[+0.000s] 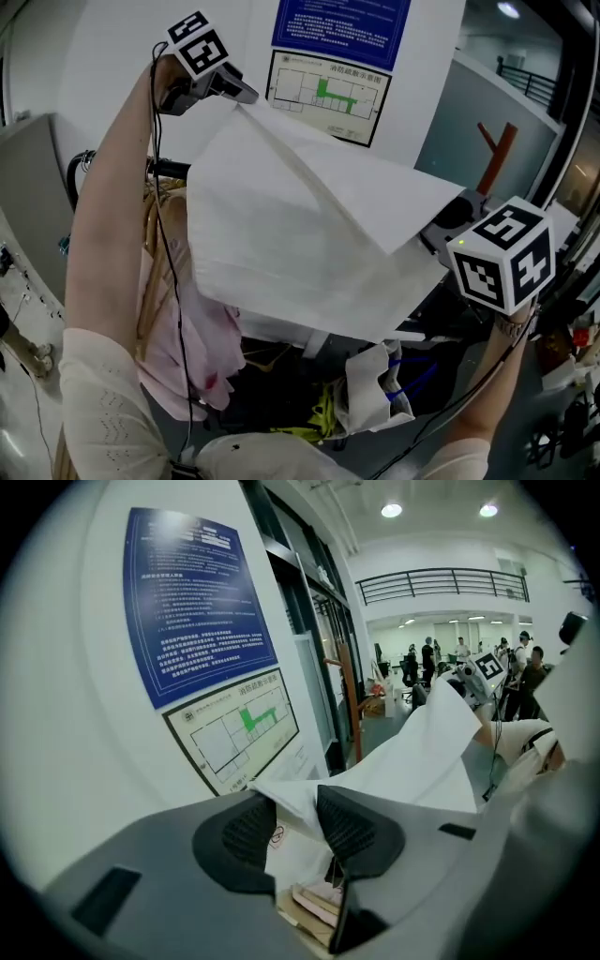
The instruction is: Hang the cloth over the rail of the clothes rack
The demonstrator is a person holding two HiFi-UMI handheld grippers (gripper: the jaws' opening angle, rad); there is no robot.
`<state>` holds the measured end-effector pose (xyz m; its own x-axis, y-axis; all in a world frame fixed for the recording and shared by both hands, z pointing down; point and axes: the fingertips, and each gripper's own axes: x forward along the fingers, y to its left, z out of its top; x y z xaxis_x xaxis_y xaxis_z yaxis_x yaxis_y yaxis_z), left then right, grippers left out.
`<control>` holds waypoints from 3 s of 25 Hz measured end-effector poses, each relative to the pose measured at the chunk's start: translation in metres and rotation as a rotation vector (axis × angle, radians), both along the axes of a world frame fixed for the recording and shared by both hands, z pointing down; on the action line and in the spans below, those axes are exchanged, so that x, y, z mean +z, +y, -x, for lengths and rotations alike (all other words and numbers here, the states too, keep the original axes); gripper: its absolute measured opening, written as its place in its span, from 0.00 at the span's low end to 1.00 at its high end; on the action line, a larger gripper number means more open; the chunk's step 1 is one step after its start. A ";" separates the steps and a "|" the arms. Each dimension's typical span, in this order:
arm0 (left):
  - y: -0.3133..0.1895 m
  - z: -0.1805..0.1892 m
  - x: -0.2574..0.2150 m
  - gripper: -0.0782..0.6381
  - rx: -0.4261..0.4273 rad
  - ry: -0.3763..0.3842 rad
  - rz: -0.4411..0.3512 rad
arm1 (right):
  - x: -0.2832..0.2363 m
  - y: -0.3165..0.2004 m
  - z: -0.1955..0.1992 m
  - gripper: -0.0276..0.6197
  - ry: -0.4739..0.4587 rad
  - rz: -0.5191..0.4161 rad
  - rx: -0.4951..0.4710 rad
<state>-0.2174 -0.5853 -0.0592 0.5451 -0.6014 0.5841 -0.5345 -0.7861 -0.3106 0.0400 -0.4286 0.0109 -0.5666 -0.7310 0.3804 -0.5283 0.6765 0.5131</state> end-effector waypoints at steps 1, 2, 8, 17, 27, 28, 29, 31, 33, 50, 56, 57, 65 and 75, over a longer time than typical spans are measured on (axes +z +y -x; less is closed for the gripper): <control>0.004 0.003 0.001 0.28 0.005 0.011 0.015 | 0.000 0.000 0.000 0.17 0.000 0.001 -0.002; 0.008 0.007 0.001 0.28 0.011 0.023 0.027 | 0.000 -0.001 0.000 0.17 0.000 0.002 -0.003; 0.020 0.040 0.007 0.38 -0.031 0.042 0.051 | 0.002 -0.003 0.002 0.17 0.003 0.014 -0.010; 0.060 0.015 -0.006 0.40 0.114 -0.075 -0.263 | 0.000 -0.003 0.007 0.15 0.030 0.037 -0.022; 0.175 -0.079 0.007 0.40 0.131 -0.299 -0.747 | 0.000 0.003 0.001 0.15 -0.005 -0.001 0.013; 0.180 -0.081 0.006 0.40 0.060 -0.253 -0.784 | 0.000 0.003 0.000 0.15 -0.013 -0.005 0.017; 0.186 -0.083 0.005 0.40 -0.011 -0.188 -0.814 | 0.000 0.004 0.001 0.15 -0.022 -0.013 0.014; 0.201 -0.088 0.008 0.40 -0.121 -0.042 -0.865 | -0.003 0.007 0.001 0.15 -0.070 -0.057 0.003; 0.215 -0.091 0.016 0.39 -0.198 0.069 -0.928 | -0.016 0.014 -0.004 0.15 -0.194 -0.168 0.004; 0.210 0.007 0.145 0.40 -0.686 0.578 -0.628 | 0.055 0.027 -0.113 0.25 -0.648 -0.286 0.164; 0.196 -0.017 0.132 0.39 -0.540 0.741 -0.563 | 0.044 0.028 -0.112 0.25 -0.711 -0.276 0.184; 0.198 -0.018 0.130 0.39 -0.530 0.737 -0.561 | 0.043 0.028 -0.111 0.25 -0.725 -0.265 0.180; 0.204 0.015 0.116 0.15 -0.684 0.689 -0.664 | 0.028 0.037 -0.114 0.07 -0.766 -0.310 0.186; 0.191 0.014 0.124 0.27 -0.651 0.647 -0.618 | 0.031 0.044 -0.111 0.07 -0.846 -0.305 0.165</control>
<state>-0.2312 -0.3940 0.0644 0.1121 -0.9740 -0.1971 -0.9927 -0.1011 -0.0650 0.1506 -0.3845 0.0419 -0.4475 -0.8281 -0.3376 -0.8876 0.4574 0.0547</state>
